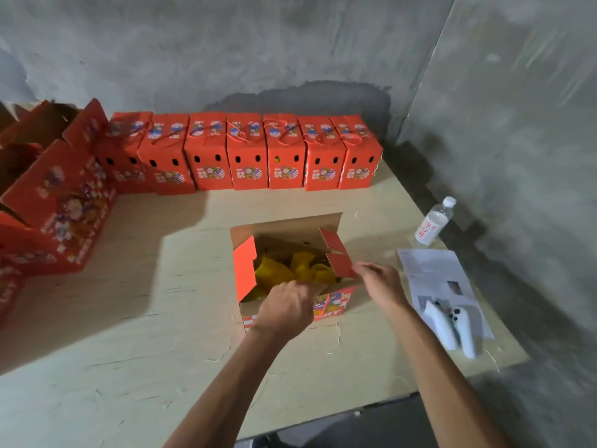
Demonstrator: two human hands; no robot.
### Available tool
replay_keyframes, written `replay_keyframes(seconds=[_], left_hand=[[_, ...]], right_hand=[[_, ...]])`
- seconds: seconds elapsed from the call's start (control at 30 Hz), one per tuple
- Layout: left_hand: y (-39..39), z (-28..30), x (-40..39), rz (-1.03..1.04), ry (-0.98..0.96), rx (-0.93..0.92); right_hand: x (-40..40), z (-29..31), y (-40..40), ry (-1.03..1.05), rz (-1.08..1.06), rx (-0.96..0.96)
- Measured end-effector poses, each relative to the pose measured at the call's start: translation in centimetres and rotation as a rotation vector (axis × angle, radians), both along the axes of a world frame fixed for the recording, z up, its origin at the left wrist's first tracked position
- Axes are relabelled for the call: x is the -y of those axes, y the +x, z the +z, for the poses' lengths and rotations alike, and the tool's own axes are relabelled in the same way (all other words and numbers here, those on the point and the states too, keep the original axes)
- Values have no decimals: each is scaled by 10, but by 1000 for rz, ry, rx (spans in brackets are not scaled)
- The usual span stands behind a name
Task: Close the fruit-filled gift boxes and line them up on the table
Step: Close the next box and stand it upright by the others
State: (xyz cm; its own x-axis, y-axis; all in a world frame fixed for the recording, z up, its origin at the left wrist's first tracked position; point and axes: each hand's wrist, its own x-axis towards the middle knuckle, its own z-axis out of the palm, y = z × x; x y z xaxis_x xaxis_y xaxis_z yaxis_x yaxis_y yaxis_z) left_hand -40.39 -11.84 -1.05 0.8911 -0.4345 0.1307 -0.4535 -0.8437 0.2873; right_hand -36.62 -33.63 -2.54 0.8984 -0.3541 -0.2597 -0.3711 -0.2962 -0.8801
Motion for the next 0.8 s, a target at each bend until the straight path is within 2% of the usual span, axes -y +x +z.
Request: replay_keyframes(seconds=[0.13, 0.17, 0.23, 0.3, 0.4, 0.47, 0.53, 0.63, 0.8], left_hand=[[1, 0, -3, -36, -403, -398], [-3, -2, -4, -25, -499, -420], [-6, -3, -10, 53, -732, -292], [-1, 0, -23, 216, -875, -137], [16, -3, -51, 442, -870, 38], [26, -7, -65, 581, -888, 63], [38, -18, -76, 670, -873, -32], [50, -32, -85, 657, -758, -233], [51, -38, -85, 703, -648, -192]], right_hand=[[14, 15, 35, -36, 80, -163], [16, 17, 40, -65, 103, -154], [17, 15, 51, -133, 189, -80], [11, 12, 58, -175, 244, 32], [3, 0, 62, -219, 335, 165], [5, -8, 63, -271, 425, 191], [10, -14, 67, -317, 516, 193], [18, -22, 75, -344, 624, 221], [22, -32, 87, -510, 714, 440]])
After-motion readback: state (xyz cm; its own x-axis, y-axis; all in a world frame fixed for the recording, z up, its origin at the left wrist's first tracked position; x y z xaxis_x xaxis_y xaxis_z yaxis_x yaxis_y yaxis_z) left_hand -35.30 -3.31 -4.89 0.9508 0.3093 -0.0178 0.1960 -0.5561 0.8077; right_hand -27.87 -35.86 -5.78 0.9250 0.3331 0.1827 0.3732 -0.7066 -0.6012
